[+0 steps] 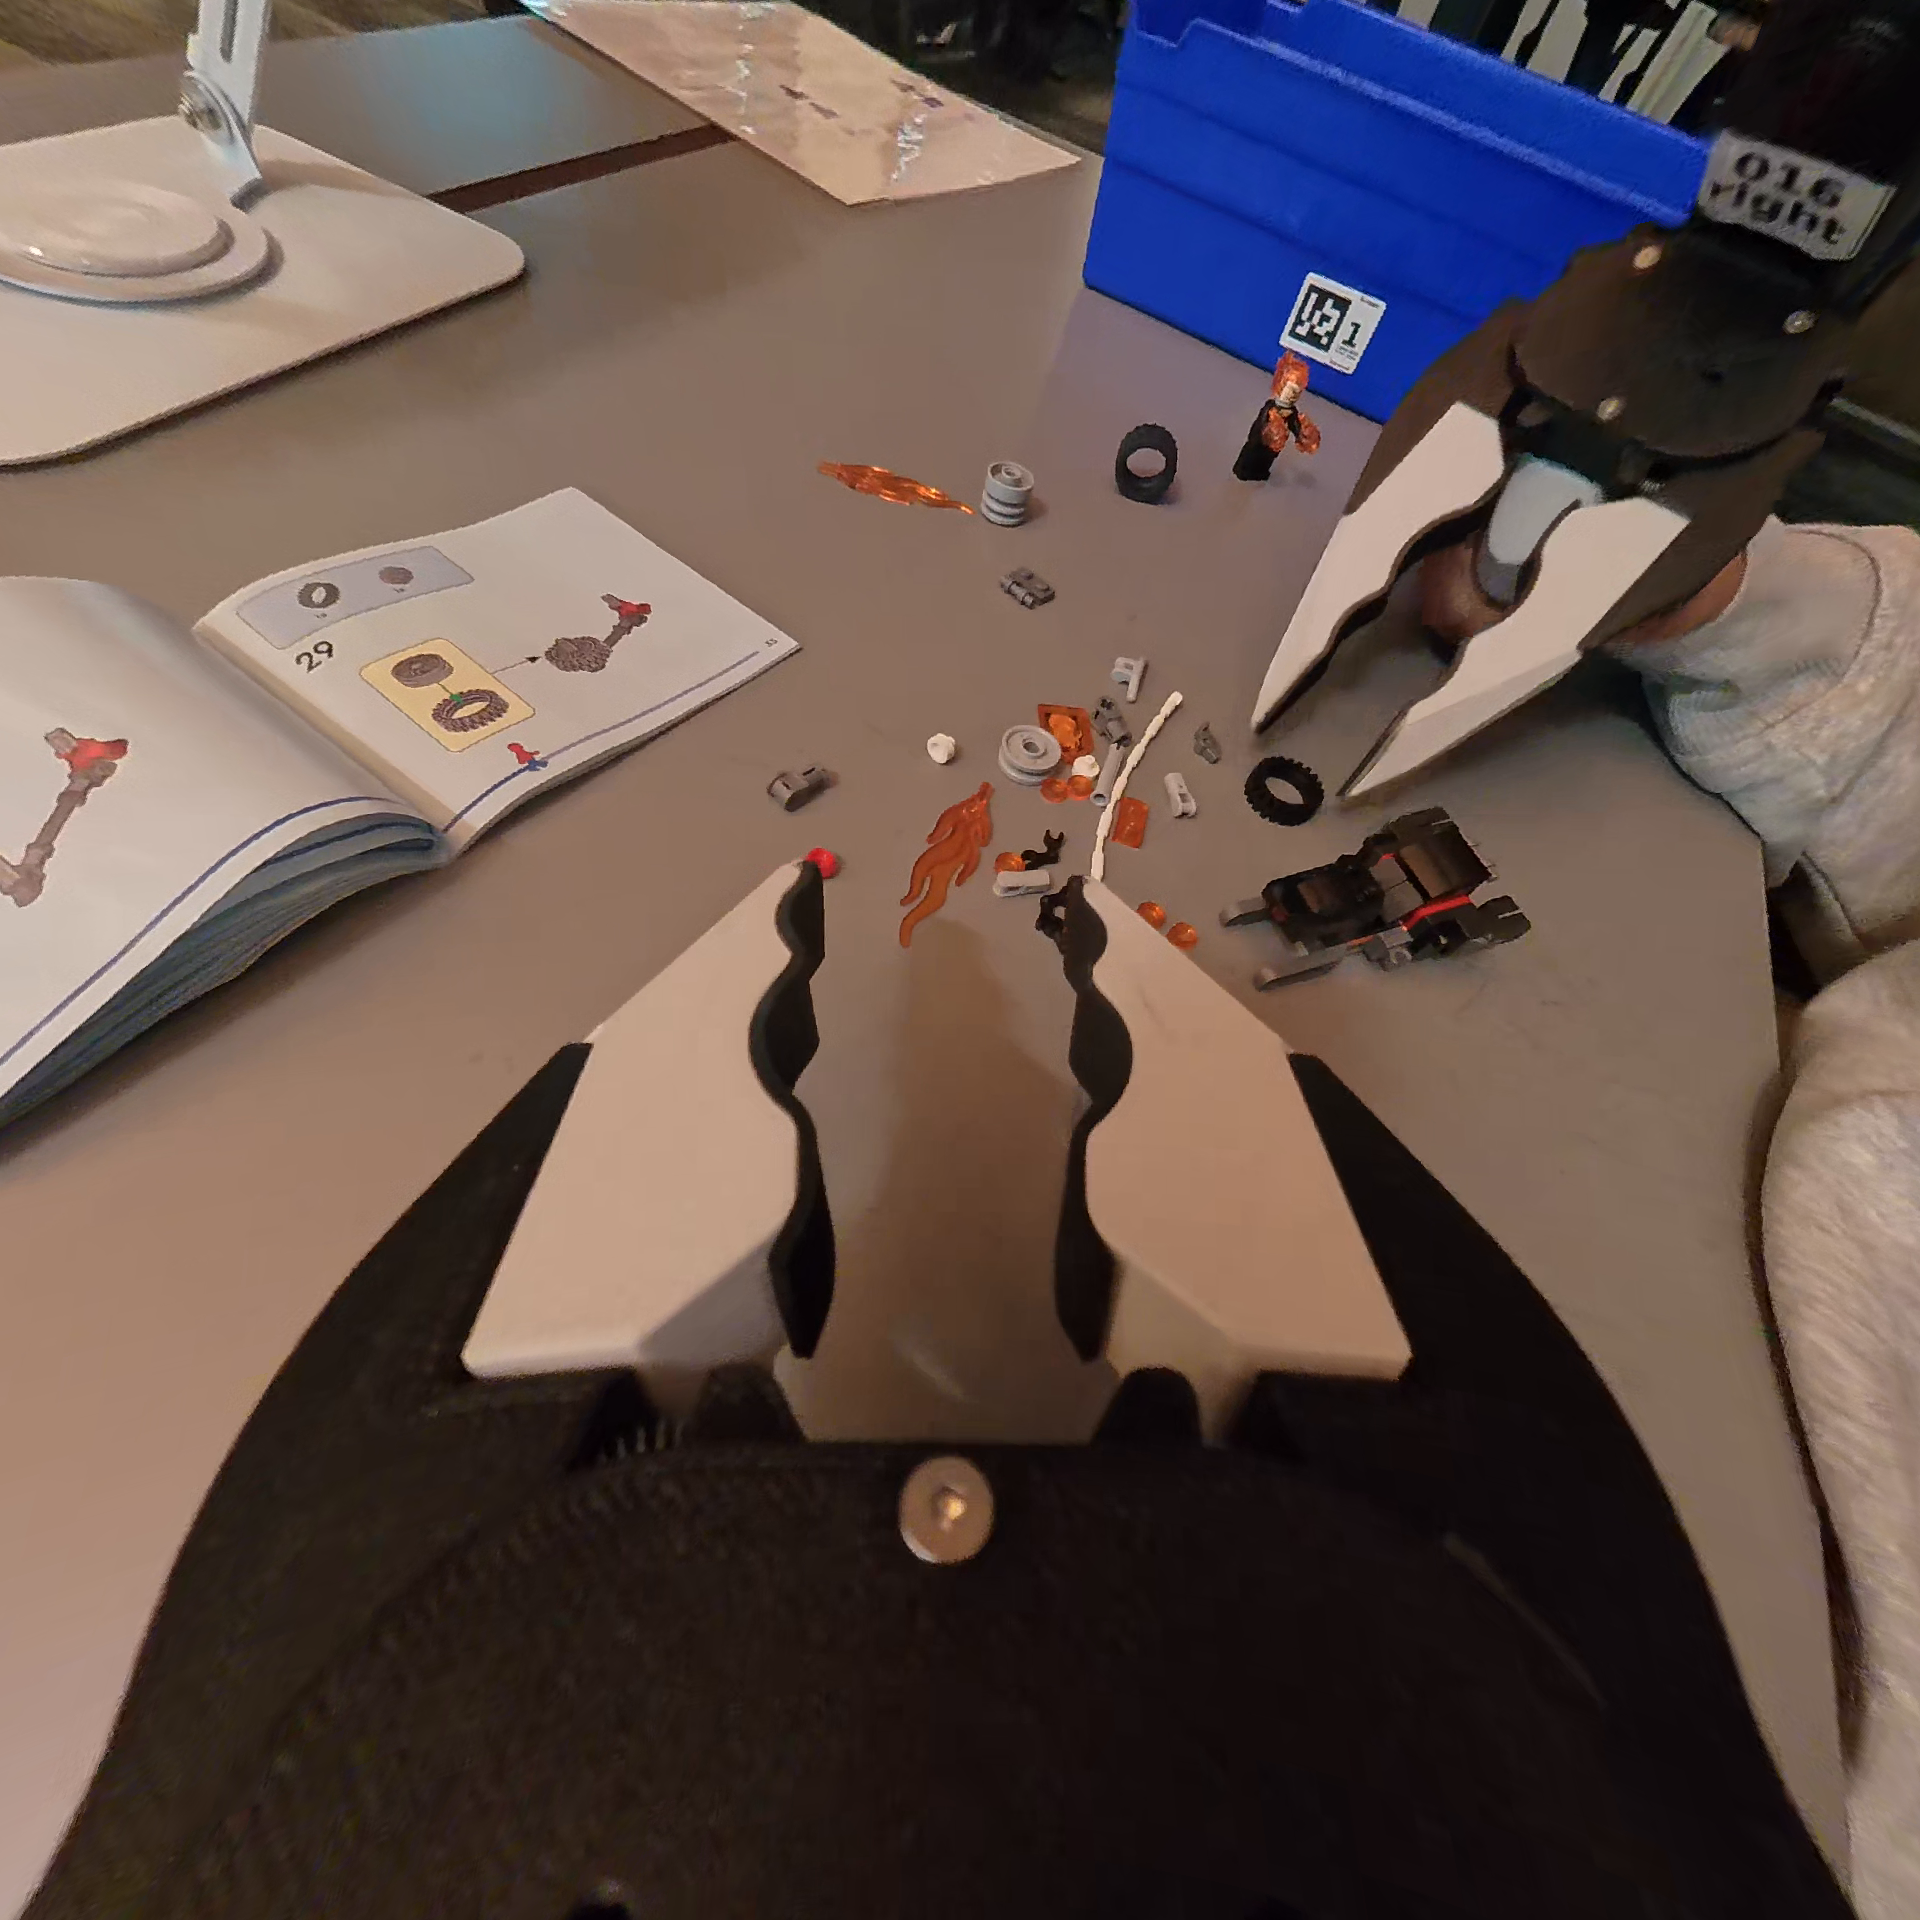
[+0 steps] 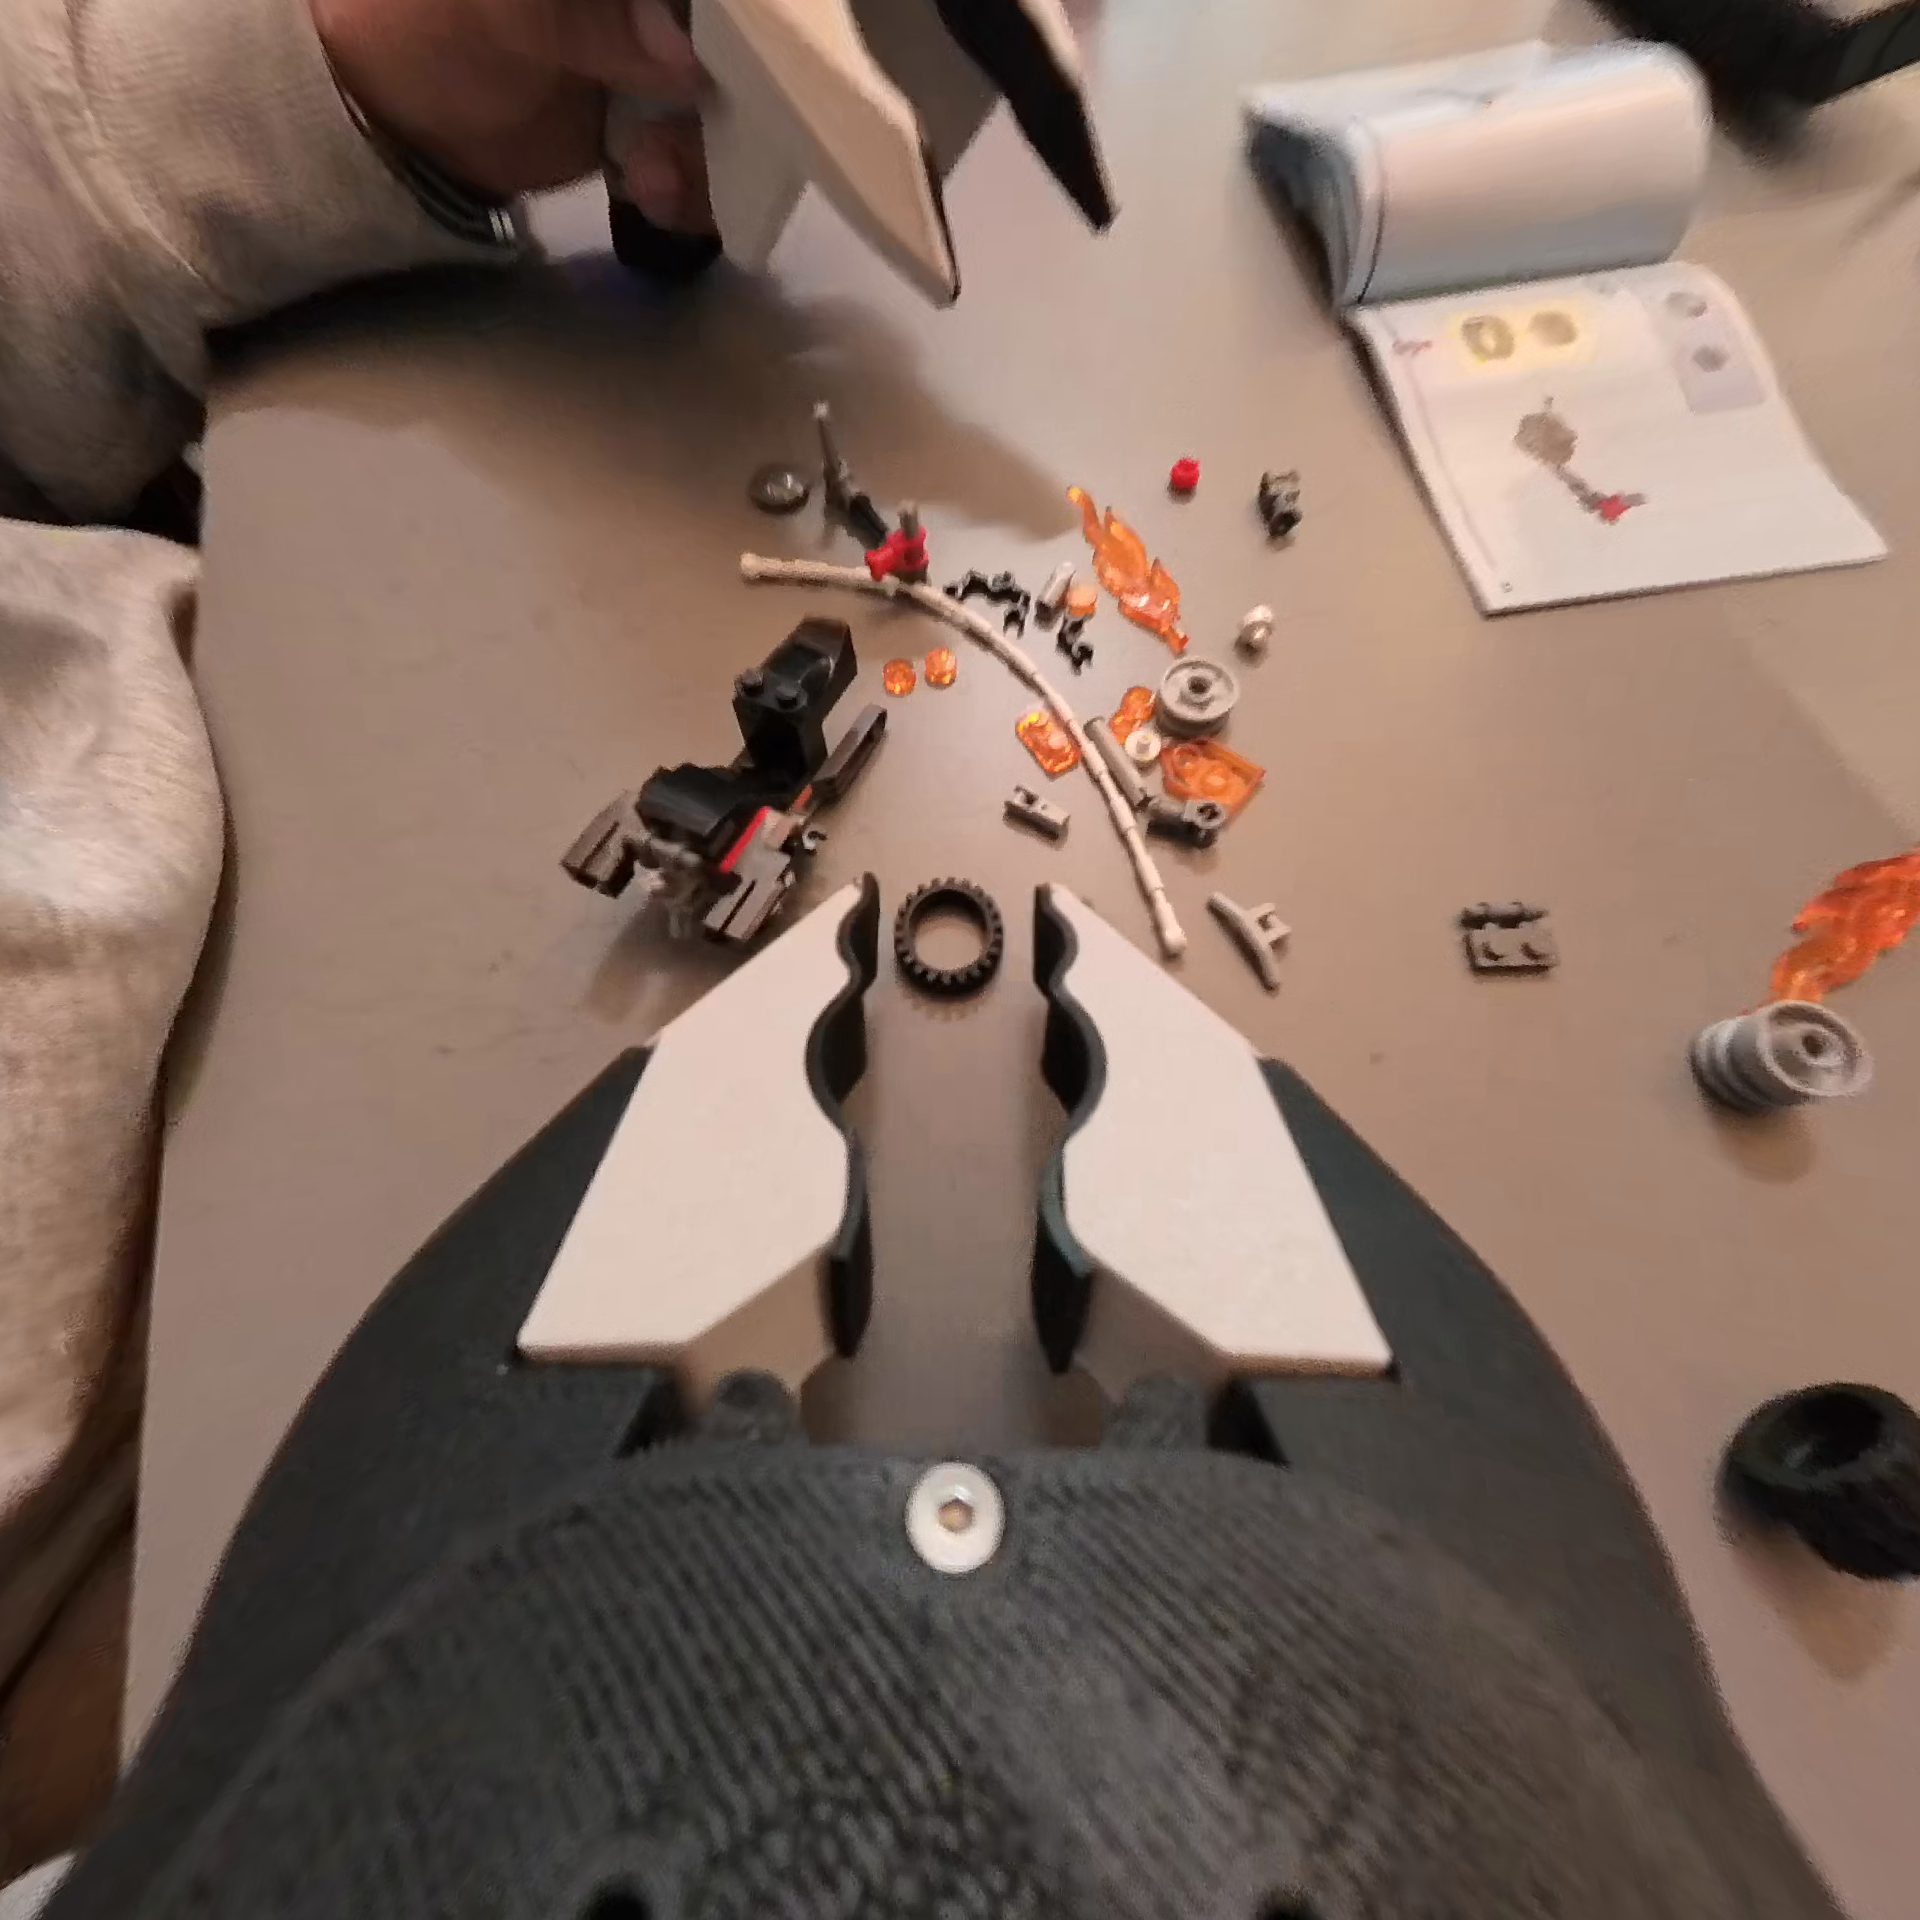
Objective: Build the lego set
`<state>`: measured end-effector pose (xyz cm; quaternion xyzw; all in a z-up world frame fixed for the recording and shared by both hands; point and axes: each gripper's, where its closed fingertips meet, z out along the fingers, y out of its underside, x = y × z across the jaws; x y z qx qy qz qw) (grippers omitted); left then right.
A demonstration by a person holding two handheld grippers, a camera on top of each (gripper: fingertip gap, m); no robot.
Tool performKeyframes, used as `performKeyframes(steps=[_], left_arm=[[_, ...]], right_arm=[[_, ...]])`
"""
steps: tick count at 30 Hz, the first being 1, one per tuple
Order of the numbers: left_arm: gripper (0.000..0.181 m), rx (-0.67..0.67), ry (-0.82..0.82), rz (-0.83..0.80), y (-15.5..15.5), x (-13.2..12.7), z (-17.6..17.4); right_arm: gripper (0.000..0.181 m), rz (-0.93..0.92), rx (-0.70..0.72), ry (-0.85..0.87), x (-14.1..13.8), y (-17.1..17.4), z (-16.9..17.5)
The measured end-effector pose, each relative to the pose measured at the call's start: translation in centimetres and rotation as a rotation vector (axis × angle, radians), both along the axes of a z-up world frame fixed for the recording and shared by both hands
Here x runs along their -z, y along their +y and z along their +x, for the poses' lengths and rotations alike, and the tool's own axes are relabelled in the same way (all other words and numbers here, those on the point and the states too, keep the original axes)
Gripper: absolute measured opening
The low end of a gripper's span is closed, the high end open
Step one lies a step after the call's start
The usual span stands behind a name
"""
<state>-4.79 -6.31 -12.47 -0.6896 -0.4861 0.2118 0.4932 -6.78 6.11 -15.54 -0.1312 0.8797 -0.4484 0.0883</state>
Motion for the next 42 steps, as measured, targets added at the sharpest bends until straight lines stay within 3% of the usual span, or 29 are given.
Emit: performKeyframes(steps=[4, 9, 15, 19, 21, 32, 35, 38, 42], left_arm=[[0.045, -0.018, 0.025, -0.008, -0.3, -0.4, 0.0], [0.044, -0.030, 0.065, 0.032, -0.7, -1.3, 0.0], [0.038, 0.024, 0.097, 0.055, 0.2, -2.0, 0.4], [0.021, 0.042, 0.117, 0.014, 0.5, -2.2, 0.6], [0.010, 0.046, 0.128, 0.000, 0.6, -2.3, 0.8], [0.007, 0.037, 0.131, 0.009, 0.4, -2.4, 0.7], [0.009, 0.033, 0.120, 0.013, 0.3, -2.2, 0.6], [0.011, 0.034, 0.111, 0.039, 0.3, -2.2, 0.6], [0.012, 0.034, 0.117, 0.068, 0.3, -2.5, 0.6]], right_arm=[[0.036, -0.179, 0.058, -0.049, -3.2, 0.1, -1.1], [0.031, -0.401, 0.210, 0.043, -7.2, 1.0, -4.0], [0.030, -0.521, 0.343, 0.082, -9.2, 2.4, -6.7], [0.002, -0.574, 0.383, 0.050, -10.2, 3.2, -7.4], [0.000, -0.611, 0.400, 0.051, -10.8, 3.6, -7.6], [0.013, -0.487, 0.400, 0.038, -8.5, 1.8, -7.1], [0.027, -0.470, 0.389, -0.087, -8.3, 0.0, -6.3], [0.030, -0.449, 0.337, -0.247, -8.6, -2.2, -5.1], [0.029, -0.305, 0.330, -0.202, -6.7, -4.5, -5.2]])
